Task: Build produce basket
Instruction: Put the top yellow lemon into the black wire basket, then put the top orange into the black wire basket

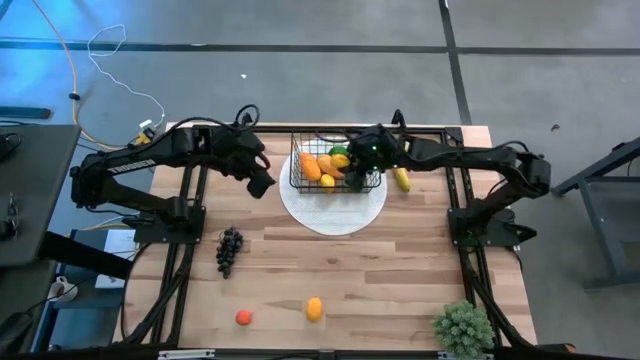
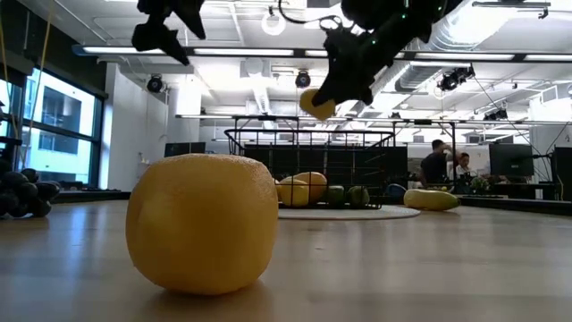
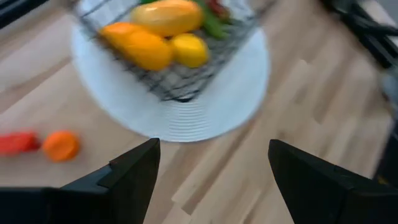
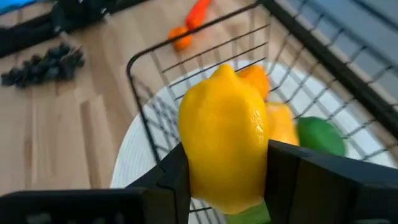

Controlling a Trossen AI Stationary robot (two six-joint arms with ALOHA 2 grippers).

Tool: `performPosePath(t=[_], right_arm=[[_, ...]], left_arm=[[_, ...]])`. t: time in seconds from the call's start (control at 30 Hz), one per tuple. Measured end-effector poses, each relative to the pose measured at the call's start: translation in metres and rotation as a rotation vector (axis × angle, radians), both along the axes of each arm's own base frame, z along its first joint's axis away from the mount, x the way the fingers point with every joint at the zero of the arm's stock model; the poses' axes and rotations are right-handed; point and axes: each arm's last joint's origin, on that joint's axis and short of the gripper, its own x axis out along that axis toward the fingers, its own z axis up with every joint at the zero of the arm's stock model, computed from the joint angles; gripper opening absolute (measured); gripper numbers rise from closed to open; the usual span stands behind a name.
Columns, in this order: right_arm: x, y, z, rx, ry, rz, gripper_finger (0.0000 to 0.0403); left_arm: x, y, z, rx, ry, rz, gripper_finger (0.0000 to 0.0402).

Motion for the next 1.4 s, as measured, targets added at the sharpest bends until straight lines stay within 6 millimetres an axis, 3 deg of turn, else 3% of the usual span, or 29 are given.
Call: performPosePath(t=[0.13,0.53,0.73,0.93,1.13,1.4], right_arm=[[0.004,-0.008,-0.013,0.03,0.033,0.02,0.0117],[0.012,-0.021,-0.04,0.098,0.096,0.043,0.0129],[0.012,-0.022,-0.041,0.099,0.104,0.045,0.0189],[0.01,-0.024,-0.041,0.1,0.105,0.038,0.0242],[0.006,-0.031,-0.037,0.108,0.09,0.006,0.0247],[-0.007,-0.04,-0.02,0.089,0.043,-0.037,0.0248]], left_arm=[[-0.003,0.001,-0.002,-0.017,0.025,0.11,0.0287],[0.002,0.001,-0.005,-0.071,0.024,0.088,0.0287],[0.005,0.002,-0.009,-0.056,0.057,0.064,0.0287],[0.005,0.006,-0.022,-0.02,0.22,0.119,0.0287],[0.008,0.014,-0.034,-0.041,0.309,0.211,0.0287],[0.002,0.027,-0.069,-0.045,0.401,0.188,0.0287]])
